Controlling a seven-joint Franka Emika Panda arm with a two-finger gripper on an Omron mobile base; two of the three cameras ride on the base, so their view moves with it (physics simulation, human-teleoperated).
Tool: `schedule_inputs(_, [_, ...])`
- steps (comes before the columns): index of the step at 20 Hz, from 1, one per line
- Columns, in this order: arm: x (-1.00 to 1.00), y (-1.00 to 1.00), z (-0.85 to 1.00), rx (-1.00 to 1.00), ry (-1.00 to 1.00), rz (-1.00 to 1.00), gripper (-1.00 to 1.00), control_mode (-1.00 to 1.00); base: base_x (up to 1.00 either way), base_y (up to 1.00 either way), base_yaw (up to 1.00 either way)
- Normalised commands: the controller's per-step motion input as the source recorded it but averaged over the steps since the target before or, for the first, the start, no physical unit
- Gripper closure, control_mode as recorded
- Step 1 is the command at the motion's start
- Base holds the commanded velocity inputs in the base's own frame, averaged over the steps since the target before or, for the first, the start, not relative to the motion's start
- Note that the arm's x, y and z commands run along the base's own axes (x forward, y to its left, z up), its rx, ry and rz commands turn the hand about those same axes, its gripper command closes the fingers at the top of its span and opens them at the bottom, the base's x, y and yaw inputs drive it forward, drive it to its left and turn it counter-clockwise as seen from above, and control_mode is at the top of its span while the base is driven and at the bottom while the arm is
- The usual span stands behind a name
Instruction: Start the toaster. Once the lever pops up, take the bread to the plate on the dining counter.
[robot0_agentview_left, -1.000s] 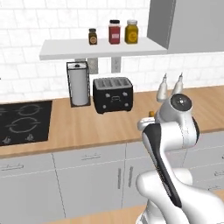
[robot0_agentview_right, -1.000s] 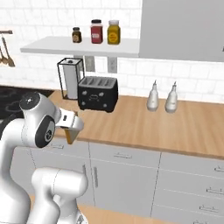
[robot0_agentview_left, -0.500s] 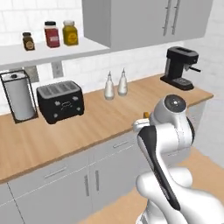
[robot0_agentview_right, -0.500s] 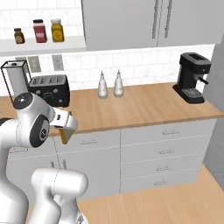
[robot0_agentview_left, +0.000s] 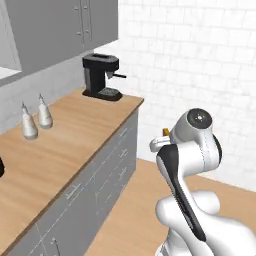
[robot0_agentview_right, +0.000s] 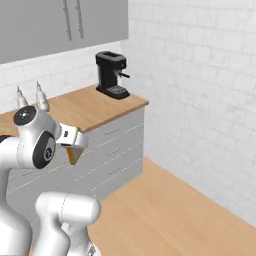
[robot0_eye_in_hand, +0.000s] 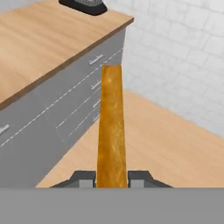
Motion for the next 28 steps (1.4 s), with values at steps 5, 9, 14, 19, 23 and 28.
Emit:
schedule_inputs(5, [0.0, 0.0, 0.0, 0.0, 0.0, 0.0, 1.0, 1.0, -0.02, 0.0, -0.99])
schedule_inputs(9, [0.0, 0.0, 0.0, 0.0, 0.0, 0.0, 1.0, 1.0, 0.0, 0.0, -1.0])
schedule_inputs(14, [0.0, 0.0, 0.0, 0.0, 0.0, 0.0, 1.0, 1.0, 0.01, 0.0, -0.99])
schedule_inputs(19, [0.0, 0.0, 0.0, 0.0, 0.0, 0.0, 1.0, 1.0, 0.31, 0.0, -0.89])
schedule_inputs(23, [0.0, 0.0, 0.0, 0.0, 0.0, 0.0, 1.0, 1.0, 0.52, 0.31, -0.8])
schedule_inputs(28, [0.0, 0.0, 0.0, 0.0, 0.0, 0.0, 1.0, 1.0, 0.43, 0.63, -0.71])
